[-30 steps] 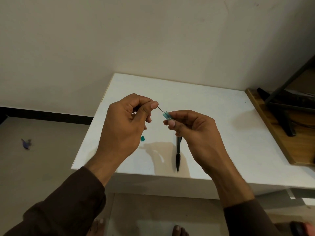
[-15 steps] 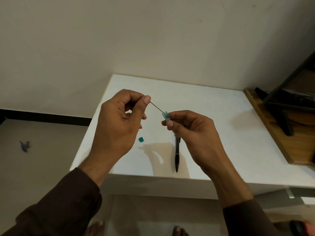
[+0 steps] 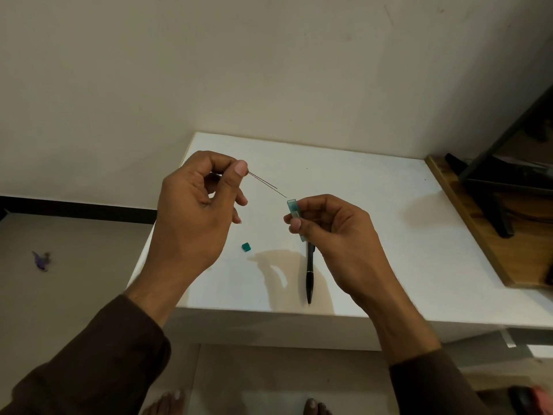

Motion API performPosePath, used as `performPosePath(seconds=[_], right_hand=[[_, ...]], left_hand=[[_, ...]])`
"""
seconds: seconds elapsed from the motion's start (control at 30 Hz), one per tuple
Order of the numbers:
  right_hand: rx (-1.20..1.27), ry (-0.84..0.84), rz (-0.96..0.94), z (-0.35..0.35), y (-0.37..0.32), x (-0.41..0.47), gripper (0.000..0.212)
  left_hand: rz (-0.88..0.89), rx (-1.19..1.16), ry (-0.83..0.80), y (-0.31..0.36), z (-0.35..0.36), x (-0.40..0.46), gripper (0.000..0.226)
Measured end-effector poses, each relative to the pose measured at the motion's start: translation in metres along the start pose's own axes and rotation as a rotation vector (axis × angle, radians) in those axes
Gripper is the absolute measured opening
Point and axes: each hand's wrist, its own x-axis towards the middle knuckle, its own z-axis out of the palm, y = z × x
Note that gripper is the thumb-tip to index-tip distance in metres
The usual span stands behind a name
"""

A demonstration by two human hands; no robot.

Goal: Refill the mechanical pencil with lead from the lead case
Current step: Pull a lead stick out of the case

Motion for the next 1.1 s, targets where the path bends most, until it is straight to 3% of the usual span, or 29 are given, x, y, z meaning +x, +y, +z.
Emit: performPosePath(seconds=[0.17,0.27,0.4,0.73,0.9,1.1], right_hand=[[0.056,0.008,0.024,0.0022,-0.0041,0.0006,0.024],[0.005,0.006,-0.024,0.0001,-0.0056,-0.0001,0.014],[-0.032,-0.039,-0.024,0.0003,-0.0062,-0.0031,0.018],[-0.065,0.007,-0.067,0.0028,-0.0042,-0.0028,0.011],[-0.074,-0.016,-0.057,0.0008,-0.0042,-0.0032,0.008],[-0.07,-0.059,-0.074,0.0023,-0.0086,-0.006,0.007]], left_hand=[[-0.135,-0.079,-0.056,-0.0032,0.0013,-0.0005,0.017],[-0.165,-0.026,-0.105,-0.005,0.0028,-0.0025,0.017],[-0.179,0.027,-0.123,-0.0037,0.0028,-0.0031,0.015],[-0.158,0.054,-0.119,-0.0004,0.0059,-0.0049,0.021],[-0.135,0.041,-0.054,-0.002,-0.001,0.0002,0.017],[-0.045,0.062,-0.098,0.001,-0.001,0.0001,0.014]])
